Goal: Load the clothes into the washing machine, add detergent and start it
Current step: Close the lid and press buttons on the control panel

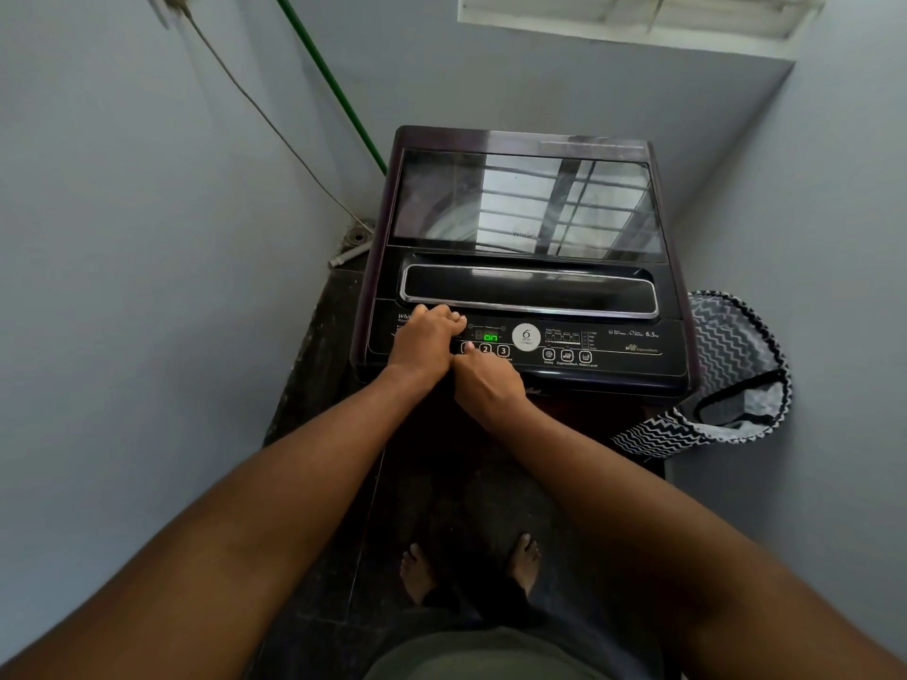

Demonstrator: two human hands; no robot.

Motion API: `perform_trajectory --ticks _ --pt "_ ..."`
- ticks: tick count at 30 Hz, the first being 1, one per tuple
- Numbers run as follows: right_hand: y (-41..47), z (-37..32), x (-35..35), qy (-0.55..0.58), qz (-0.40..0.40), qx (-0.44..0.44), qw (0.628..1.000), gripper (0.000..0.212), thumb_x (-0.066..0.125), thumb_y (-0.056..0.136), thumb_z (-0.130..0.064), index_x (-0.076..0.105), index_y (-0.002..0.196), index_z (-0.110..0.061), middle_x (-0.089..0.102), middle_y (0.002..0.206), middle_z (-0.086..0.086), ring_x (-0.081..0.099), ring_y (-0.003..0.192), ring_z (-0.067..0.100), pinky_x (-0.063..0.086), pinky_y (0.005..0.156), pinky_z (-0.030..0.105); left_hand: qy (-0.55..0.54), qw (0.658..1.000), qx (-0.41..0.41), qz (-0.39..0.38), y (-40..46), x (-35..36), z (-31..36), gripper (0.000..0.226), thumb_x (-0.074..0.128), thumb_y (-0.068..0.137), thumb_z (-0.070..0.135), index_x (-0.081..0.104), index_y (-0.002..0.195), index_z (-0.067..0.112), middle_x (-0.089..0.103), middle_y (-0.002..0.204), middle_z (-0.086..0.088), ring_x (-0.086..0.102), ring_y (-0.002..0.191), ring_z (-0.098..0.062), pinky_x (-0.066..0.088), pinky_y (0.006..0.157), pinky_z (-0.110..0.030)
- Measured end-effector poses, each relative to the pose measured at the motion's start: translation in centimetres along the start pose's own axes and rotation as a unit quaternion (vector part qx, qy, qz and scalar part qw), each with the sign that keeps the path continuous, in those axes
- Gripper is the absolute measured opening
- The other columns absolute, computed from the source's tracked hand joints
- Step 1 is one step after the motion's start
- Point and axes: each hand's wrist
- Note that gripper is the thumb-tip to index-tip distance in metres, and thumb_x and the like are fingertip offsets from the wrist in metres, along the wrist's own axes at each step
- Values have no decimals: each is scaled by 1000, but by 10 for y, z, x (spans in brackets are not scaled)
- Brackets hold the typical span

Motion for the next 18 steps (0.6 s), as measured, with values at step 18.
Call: perform_trajectory --ticks 18 --pt "-35 21 12 70 -52 85 993 91 54 91 -21 -7 156 -41 63 107 14 64 94 33 46 74 40 15 999 -13 -36 -7 -2 4 76 80 78 33 46 146 28 49 141 11 40 125 -19 44 98 -31"
Point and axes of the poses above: each hand's wrist, its own y-axis towards the middle knuckle, its own x-axis out of the palm, z = x × y
